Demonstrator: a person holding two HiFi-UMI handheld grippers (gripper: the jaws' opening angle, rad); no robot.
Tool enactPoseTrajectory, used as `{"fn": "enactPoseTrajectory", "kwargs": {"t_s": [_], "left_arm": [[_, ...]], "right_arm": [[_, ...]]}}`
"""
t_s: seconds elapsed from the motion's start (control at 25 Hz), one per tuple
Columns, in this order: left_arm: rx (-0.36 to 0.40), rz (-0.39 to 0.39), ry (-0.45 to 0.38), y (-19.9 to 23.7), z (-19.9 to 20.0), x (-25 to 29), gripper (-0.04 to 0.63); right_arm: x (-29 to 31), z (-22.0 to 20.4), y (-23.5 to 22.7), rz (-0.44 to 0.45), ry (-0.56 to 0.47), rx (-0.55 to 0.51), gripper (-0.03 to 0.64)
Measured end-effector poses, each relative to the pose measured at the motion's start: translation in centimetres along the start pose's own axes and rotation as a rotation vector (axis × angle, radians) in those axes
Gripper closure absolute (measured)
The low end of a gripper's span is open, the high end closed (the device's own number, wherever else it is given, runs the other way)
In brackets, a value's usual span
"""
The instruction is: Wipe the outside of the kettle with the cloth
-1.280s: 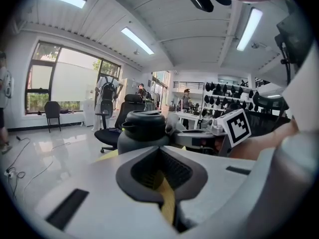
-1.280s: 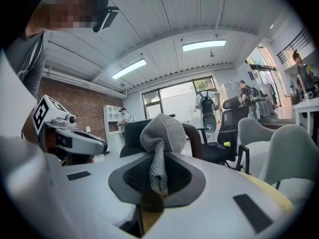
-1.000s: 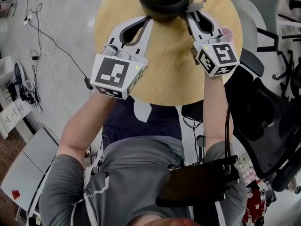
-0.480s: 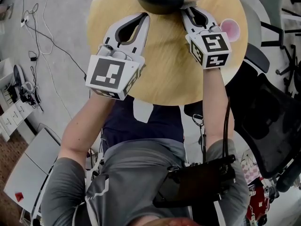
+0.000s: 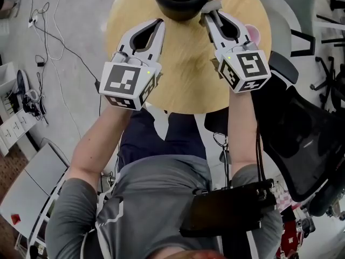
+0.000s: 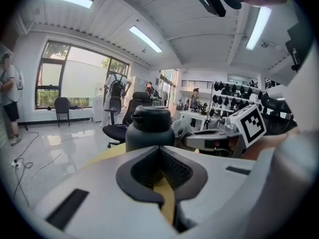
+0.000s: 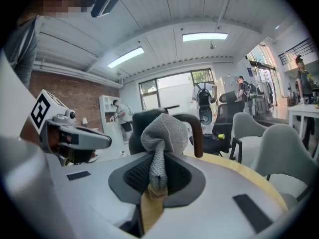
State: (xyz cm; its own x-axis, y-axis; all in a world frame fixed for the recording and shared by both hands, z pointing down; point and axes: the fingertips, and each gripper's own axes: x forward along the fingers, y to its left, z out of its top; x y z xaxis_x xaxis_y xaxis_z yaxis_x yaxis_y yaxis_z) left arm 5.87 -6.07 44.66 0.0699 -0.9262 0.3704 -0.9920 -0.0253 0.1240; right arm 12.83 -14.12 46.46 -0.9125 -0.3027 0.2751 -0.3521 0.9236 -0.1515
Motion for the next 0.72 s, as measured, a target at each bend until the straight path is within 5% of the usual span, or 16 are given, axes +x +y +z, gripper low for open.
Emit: {"fn": "enactPoseTrajectory", "kwargs": {"t_s": [0.28, 0.72], "left_arm": [[0.002, -0.001, -0.040, -0.6, 1.8, -0.4, 0.586], [-0.028, -0.001, -0.016, 0.5, -3.2, 1.1, 0.586]], "right_arm": [[-0.2, 4.4, 2.6, 0.078, -0.110, -0.004, 0.565], [2.4, -3.9, 2.2, 0.092, -0.009, 0.012, 0.565]]}}
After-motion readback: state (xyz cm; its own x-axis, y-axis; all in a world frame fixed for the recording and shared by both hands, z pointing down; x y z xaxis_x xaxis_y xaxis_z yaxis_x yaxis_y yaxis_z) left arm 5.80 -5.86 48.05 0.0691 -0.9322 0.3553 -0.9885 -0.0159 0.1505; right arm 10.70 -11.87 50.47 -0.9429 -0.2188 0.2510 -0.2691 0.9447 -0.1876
